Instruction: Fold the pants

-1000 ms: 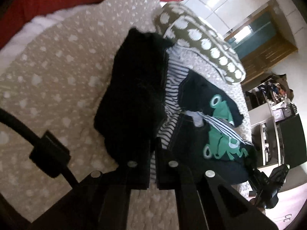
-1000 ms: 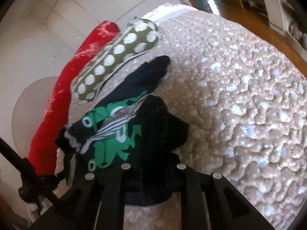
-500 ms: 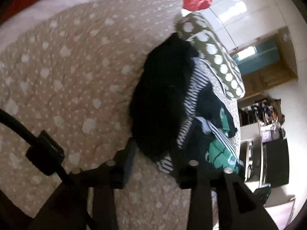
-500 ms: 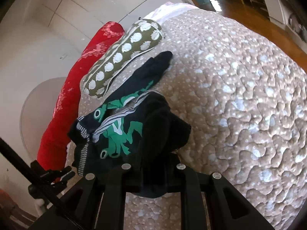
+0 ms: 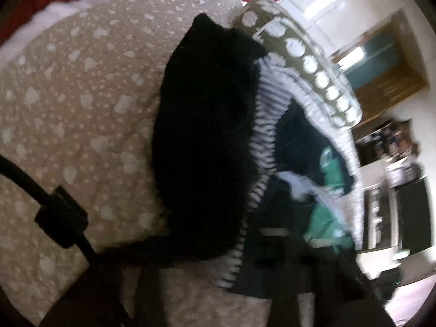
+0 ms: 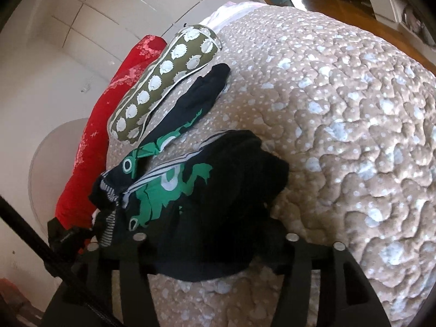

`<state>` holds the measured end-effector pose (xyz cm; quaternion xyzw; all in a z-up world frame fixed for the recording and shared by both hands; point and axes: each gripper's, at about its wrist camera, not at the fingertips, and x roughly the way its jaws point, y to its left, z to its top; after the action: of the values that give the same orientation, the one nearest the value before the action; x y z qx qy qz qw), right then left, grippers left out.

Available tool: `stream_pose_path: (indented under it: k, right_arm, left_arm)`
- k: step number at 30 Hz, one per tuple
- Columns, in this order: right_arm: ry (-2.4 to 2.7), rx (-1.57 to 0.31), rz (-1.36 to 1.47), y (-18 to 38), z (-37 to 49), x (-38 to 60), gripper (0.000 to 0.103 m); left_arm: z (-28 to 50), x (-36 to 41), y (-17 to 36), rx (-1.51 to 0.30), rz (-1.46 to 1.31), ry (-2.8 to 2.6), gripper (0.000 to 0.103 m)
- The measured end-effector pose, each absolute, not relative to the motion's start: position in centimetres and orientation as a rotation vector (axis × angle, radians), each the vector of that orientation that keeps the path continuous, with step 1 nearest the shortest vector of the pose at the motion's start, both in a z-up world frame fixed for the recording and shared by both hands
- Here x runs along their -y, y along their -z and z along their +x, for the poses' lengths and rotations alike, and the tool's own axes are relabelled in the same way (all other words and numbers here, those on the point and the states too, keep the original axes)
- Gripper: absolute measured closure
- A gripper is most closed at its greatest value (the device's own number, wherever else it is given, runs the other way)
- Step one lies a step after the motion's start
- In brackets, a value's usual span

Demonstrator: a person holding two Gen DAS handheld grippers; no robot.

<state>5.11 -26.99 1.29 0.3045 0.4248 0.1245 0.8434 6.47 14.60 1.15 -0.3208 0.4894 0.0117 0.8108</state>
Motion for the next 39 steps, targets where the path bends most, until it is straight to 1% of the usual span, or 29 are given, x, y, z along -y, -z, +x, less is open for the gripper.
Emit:
stream_pose_path:
  k: [2,3,5,7,14,16,20,21,23,24,26,27,28,30,32,33,34,36,37,39]
  right_arm:
    - [-0.252,-0.891,0.584,-1.5,5.6,26.0,0.041]
    - [-0.260,-0.906,0.552,-1.5,6.0,25.5,0.044]
    - [-0.286,-0.939,0.559,-1.4,6.7,25.3,0.089]
    - [-0.305,-0.949,0.621,-1.5,6.6,25.8,0.089]
    - [-0.375,-0.931,0.605,-3.7,3.9,25.3,0.090]
    - [-0.392,-0.929,0.600,-4.0,2.6,25.2,0.090]
    - [-0.405,-0.946,0.596,-3.4,0.6,25.4,0.090]
    - [-0.407,-0.955,0.581,-3.1,0.2,25.3,0.090]
    - [-0.389,-0.968,0.557,-2.7,-0.6,25.5,0.085]
    - [-0.373,-0.973,0.558,-2.6,-0.9,25.9,0.082]
    - [-0.368,-0.964,0.563,-3.1,-1.3,26.9,0.060]
    - [-0.361,-0.948,0.557,-3.5,-1.5,27.5,0.057]
    - [-0.343,-0.925,0.540,-4.3,-1.6,28.2,0.055]
    - [-0.318,-0.900,0.518,-5.5,-1.3,29.0,0.053]
    - [-0.296,-0.889,0.506,-6.7,0.3,29.5,0.052]
    - [-0.290,-0.885,0.502,-7.2,1.2,29.5,0.052]
    - [-0.285,-0.879,0.494,-7.8,2.7,29.3,0.049]
    - [-0.268,-0.876,0.477,-8.3,5.3,28.6,0.042]
    - [-0.255,-0.886,0.483,-8.2,7.4,28.2,0.036]
    - [-0.226,-0.916,0.523,-7.5,10.6,27.9,0.034]
  left_arm:
    - [6.2,-15.0,-1.2,-1.047,-0.709,-0.015,0.090]
    - [6.1,-15.2,-1.4,-1.048,-0.722,-0.010,0.091]
    - [5.6,-15.5,-2.0,-1.044,-0.739,0.001,0.091]
    - [4.8,-15.7,-2.9,-1.032,-0.741,0.015,0.091]
    - [0.8,-16.2,-5.9,-0.991,-0.745,0.047,0.091]
    - [-0.5,-16.3,-6.0,-0.997,-0.738,0.042,0.091]
    - [-2.9,-16.6,-4.4,-1.036,-0.755,0.019,0.089]
    - [-3.2,-16.8,-4.0,-1.047,-0.765,0.013,0.089]
    - [-4.0,-17.3,-3.5,-1.047,-0.790,0.019,0.089]
    - [-4.4,-17.7,-3.6,-1.036,-0.797,0.024,0.089]
    - [-5.6,-18.3,-4.5,-0.992,-0.783,0.018,0.089]
    - [-6.3,-18.7,-5.1,-0.966,-0.769,0.005,0.088]
    - [-6.9,-19.1,-5.6,-0.944,-0.756,-0.006,0.087]
    - [-8.3,-19.8,-6.5,-0.898,-0.743,-0.022,0.077]
    - [-9.3,-20.1,-7.1,-0.865,-0.743,-0.024,0.072]
    - [-9.5,-20.1,-7.3,-0.857,-0.738,-0.022,0.072]
    - [-9.6,-19.9,-7.4,-0.853,-0.730,-0.019,0.072]
    - [-9.6,-19.2,-7.6,-0.848,-0.706,-0.010,0.069]
    - [-9.3,-18.9,-7.7,-0.847,-0.695,-0.006,0.068]
    - [-9.0,-18.3,-7.9,-0.844,-0.664,0.002,0.065]
